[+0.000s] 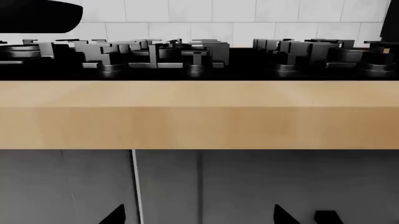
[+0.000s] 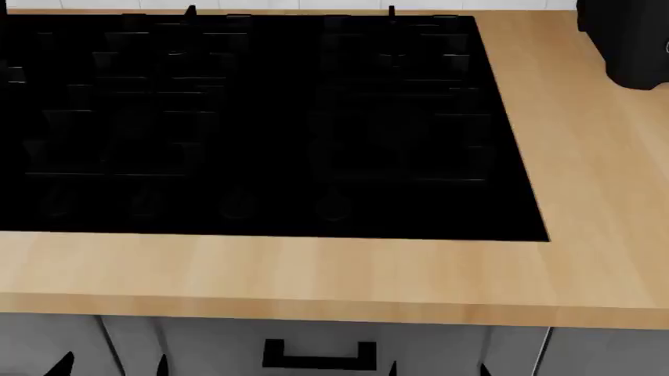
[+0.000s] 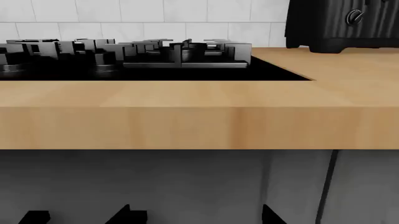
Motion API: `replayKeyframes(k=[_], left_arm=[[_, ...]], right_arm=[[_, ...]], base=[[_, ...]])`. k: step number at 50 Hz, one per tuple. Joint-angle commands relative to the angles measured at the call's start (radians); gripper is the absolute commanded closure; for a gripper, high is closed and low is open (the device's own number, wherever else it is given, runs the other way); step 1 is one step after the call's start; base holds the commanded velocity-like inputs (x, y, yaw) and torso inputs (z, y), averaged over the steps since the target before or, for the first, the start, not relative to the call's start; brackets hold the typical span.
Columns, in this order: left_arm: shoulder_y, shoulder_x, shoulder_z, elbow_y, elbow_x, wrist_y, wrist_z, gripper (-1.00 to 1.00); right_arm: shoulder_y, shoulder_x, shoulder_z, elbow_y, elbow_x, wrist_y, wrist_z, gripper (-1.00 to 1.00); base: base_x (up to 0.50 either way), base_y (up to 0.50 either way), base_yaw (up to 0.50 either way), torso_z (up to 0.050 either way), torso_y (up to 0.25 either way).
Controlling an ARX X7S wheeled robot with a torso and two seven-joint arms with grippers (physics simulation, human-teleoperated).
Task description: Pick the garlic from the plate and place it in the pan.
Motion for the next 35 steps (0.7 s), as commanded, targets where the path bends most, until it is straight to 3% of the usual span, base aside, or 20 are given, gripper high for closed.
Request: replayKeyframes(k=[1,2,5,14,35], left_arm=[[0.003,-0.011,0.012,0.007,-0.011,-0.004,-0.012,-1.0],[-0.001,-0.016,0.019,-0.009,-0.014,0.007,-0.023,-1.0],[0.009,-0.023,0.04,-0.005,-0.007,0.009,-0.056,-1.0],[0.016,-0.049,0.076,0.023,-0.022,-0.008,-0.081,-1.0],[0.046,-0.081,0.11,0.058,-0.084,-0.038,-0.087,-1.0]], right_arm=[[-0.002,0.01,-0.013,-0.012,0.009,0.009,0.013,-1.0],[-0.002,0.021,-0.025,0.022,-0.019,-0.027,0.034,-1.0],[-0.011,0.033,-0.027,-0.031,0.069,0.114,-0.002,-1.0],[-0.037,0.068,-0.085,-0.054,0.032,0.02,0.008,-1.0],[-0.077,0.087,-0.106,-0.051,0.079,-0.026,0.033,-1.0]], base=[[0.0,0.0,0.0,0.0,0.0],[0.0,0.0,0.0,0.0,0.0],[0.0,0.0,0.0,0.0,0.0],[0.0,0.0,0.0,0.0,0.0],[0.0,0.0,0.0,0.049,0.0]])
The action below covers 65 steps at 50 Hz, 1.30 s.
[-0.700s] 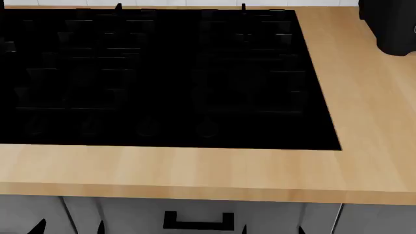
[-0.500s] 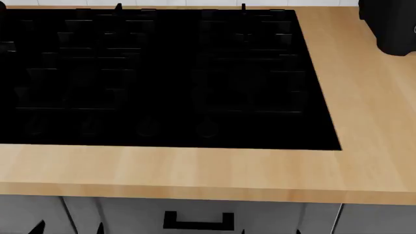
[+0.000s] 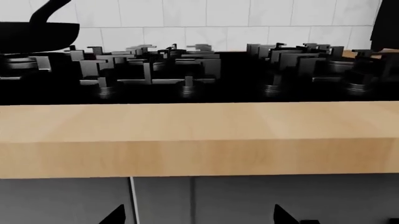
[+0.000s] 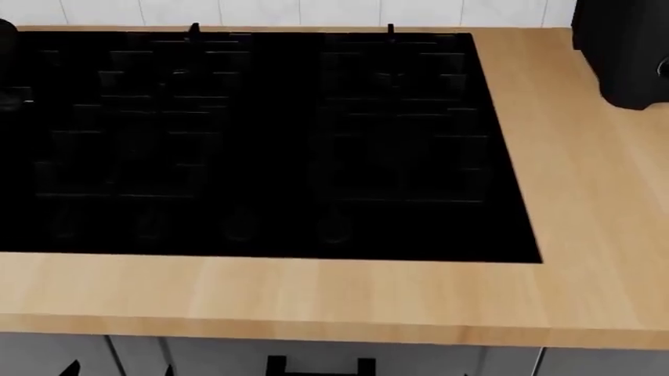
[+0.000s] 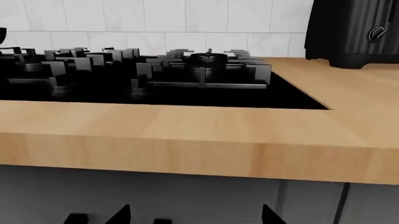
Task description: Pick the garlic from the plate and place it in the pan.
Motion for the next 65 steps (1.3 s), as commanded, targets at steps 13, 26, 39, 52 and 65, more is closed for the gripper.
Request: replayKeyframes(k=[13,26,39,52,65], left_arm=[[0.017,-0.033,0.034,0.021,-0.049,-0.016,-0.018,-1.0],[0.013,-0.049,0.05,0.03,-0.062,-0.029,-0.032,-1.0],[0.046,-0.106,0.028,0.265,-0.16,-0.189,-0.038,-1.0],[-0.257,-0.302,-0.264,0.965,-0.707,-0.982,-0.254,-1.0],[-0.251,-0.298,-0.312,0.926,-0.706,-0.921,-0.268,-1.0]], right_arm=[[-0.025,0.027,-0.033,-0.008,0.035,-0.01,0.028,-1.0],[-0.023,0.039,-0.048,0.0,0.049,-0.014,0.044,-1.0],[-0.048,0.091,-0.061,-0.253,0.098,0.147,0.048,-1.0],[0.277,0.3,0.25,-0.862,0.573,0.801,0.16,-1.0],[0.321,0.304,0.294,-0.875,0.636,0.823,0.189,-1.0]], base=[[0.0,0.0,0.0,0.05,0.0],[0.0,0.0,0.0,0.05,0.0],[0.0,0.0,0.0,0.028,0.0],[0.0,0.0,0.0,0.0,0.0],[0.0,0.05,0.0,0.0,0.0]])
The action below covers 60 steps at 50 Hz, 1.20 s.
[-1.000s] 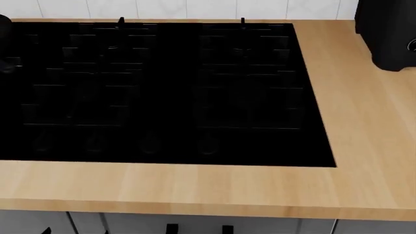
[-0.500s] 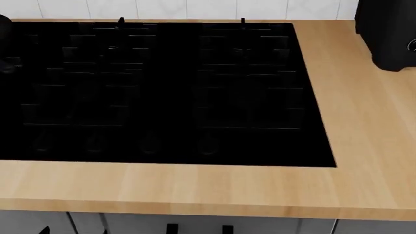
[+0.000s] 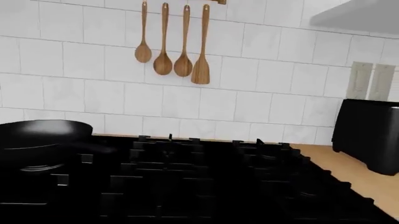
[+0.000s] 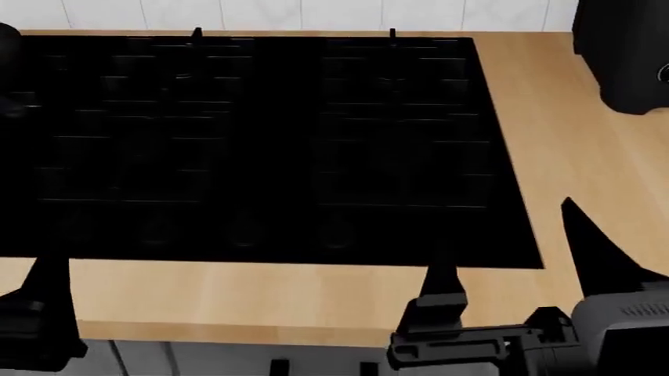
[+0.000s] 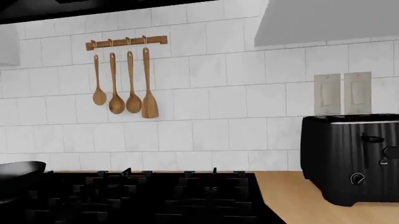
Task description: Pick the garlic from the plate and place it in the pan.
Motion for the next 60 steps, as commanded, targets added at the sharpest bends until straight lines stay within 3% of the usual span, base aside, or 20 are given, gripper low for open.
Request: replayKeyframes(k=[1,21,42,60], left_arm=[[-0.027,-0.027,-0.062,0.081,-0.07,-0.073,-0.036,-1.0],[-0.017,-0.022,-0.088,0.084,-0.146,-0.072,-0.069,-1.0],[0.004,-0.035,-0.052,0.04,-0.089,0.0,-0.038,-1.0],[-0.006,-0.034,-0.038,0.047,-0.134,-0.016,-0.059,-1.0]], right_arm=[[0.058,0.033,0.066,-0.097,0.104,0.105,0.034,-1.0],[0.025,0.052,0.057,-0.065,0.07,0.059,0.02,-1.0],[-0.008,0.036,0.016,-0.019,0.022,-0.021,-0.008,-1.0],[-0.008,0.046,0.007,-0.032,0.04,-0.012,0.0,-1.0]], base=[[0.0,0.5,0.0,0.0,0.0],[0.0,0.5,0.0,0.0,0.0],[0.0,0.5,0.0,0.0,0.0],[0.0,0.5,0.0,0.0,0.0]])
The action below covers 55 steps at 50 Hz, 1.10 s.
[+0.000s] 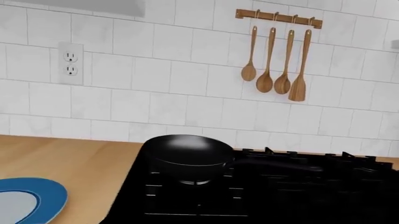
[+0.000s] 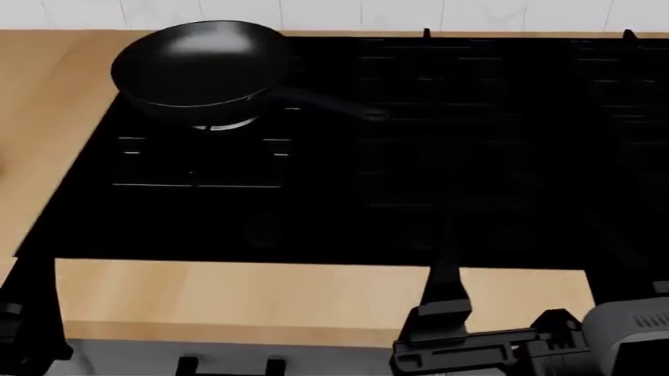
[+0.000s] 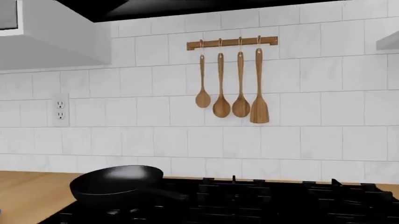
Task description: Pick the garlic from the plate and place it in the pan.
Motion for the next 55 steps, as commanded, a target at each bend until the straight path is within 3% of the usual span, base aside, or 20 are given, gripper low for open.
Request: replayKeyframes(k=[1,55], left_arm=[[-0.001,0.005,0.015,-0.009,-0.01,0.006,-0.005,-1.0],[0.028,-0.025,0.011,-0.013,-0.04,0.038,-0.035,-1.0]], right_arm=[[-0.001,0.004,-0.013,0.004,-0.002,-0.007,-0.001,-1.0],[-0.031,0.022,-0.033,-0.007,0.003,-0.032,0.019,-1.0]], base=[[0.0,0.5,0.0,0.0,0.0],[0.0,0.5,0.0,0.0,0.0]])
